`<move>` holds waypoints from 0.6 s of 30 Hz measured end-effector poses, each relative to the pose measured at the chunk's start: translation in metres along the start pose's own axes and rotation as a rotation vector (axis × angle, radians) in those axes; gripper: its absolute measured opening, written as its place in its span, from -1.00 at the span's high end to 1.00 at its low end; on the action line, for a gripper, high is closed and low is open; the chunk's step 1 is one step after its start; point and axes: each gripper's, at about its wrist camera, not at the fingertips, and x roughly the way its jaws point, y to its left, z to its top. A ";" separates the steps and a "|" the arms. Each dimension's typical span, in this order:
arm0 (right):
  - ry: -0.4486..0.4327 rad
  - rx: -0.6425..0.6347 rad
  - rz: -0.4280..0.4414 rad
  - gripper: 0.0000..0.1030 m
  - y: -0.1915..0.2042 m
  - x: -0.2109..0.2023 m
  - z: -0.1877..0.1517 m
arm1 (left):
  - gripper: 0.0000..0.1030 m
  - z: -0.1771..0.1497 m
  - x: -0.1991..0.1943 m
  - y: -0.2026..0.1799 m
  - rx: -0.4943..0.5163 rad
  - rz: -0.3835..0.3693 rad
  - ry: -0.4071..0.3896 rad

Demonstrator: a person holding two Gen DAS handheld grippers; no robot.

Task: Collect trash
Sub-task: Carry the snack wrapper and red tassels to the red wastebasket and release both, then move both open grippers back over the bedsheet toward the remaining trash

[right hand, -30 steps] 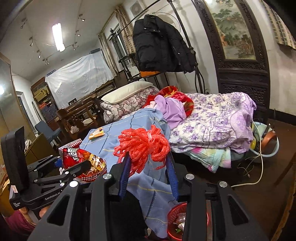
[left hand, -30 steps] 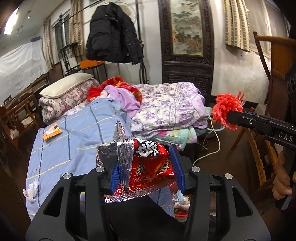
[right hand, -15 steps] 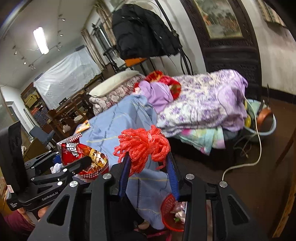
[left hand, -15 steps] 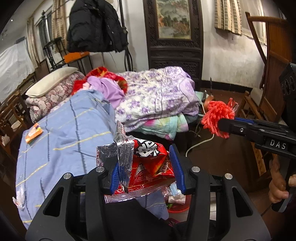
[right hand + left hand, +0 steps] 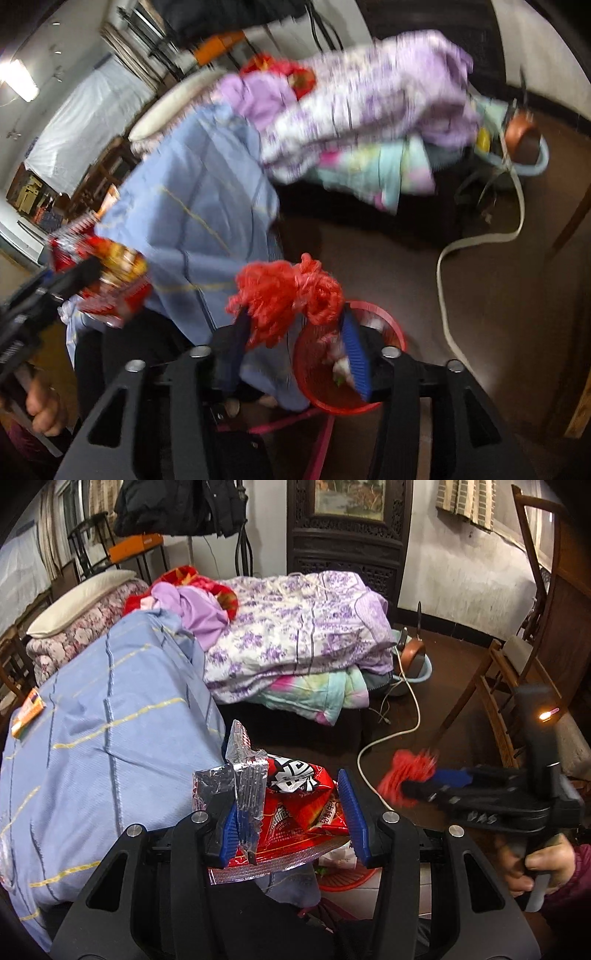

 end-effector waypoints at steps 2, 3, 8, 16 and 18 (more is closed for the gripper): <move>0.045 0.026 0.005 -0.37 -0.006 0.012 -0.002 | 0.07 -0.001 0.004 0.000 -0.001 -0.005 0.011; 0.049 0.033 0.012 -0.41 -0.007 0.013 -0.004 | 0.07 -0.001 0.005 0.000 -0.001 -0.007 0.013; -0.017 0.054 0.030 -0.47 -0.011 -0.005 -0.003 | 0.07 -0.003 0.014 -0.003 0.006 -0.026 0.039; -0.150 0.064 0.057 -0.56 -0.011 -0.044 0.011 | 0.07 -0.002 0.025 -0.024 0.069 -0.051 0.068; -0.160 0.051 0.053 -0.57 -0.009 -0.048 0.012 | 0.07 0.000 0.031 -0.031 0.086 -0.065 0.083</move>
